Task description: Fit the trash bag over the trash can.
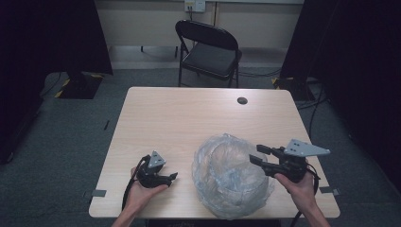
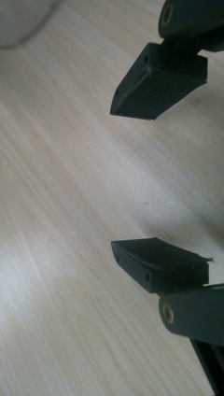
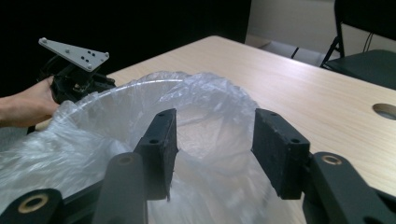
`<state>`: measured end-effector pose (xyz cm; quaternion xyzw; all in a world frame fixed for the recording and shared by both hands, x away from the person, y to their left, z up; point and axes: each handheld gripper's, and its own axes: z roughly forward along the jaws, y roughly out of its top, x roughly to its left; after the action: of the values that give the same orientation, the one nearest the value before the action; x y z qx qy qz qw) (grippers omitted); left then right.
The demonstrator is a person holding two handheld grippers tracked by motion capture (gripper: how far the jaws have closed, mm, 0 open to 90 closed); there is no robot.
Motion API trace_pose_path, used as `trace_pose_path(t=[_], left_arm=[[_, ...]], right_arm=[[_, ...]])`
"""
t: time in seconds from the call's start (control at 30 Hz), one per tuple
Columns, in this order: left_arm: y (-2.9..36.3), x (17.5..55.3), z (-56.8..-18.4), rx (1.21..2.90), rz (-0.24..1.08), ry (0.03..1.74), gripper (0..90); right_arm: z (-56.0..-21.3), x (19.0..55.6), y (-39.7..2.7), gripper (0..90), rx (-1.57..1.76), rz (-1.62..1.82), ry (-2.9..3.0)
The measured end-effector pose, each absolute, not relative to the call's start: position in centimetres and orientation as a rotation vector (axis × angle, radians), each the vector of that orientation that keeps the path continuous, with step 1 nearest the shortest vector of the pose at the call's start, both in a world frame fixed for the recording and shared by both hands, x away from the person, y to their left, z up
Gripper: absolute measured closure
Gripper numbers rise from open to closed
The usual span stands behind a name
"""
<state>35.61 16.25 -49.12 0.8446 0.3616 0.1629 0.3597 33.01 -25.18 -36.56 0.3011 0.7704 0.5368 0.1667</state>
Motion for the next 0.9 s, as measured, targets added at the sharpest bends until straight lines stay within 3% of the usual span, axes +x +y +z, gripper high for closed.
trace_pose_path(t=[0.47,0.9], left_arm=[[16.5,36.1,-49.7,2.159,0.416,0.985,23.7],[16.4,36.1,-49.7,2.16,0.413,0.988,23.7]], right_arm=[[-36.5,36.5,-20.6,48.3,0.812,1.326,2.399],[-36.7,37.2,-17.9,51.9,0.753,0.84,2.683]])
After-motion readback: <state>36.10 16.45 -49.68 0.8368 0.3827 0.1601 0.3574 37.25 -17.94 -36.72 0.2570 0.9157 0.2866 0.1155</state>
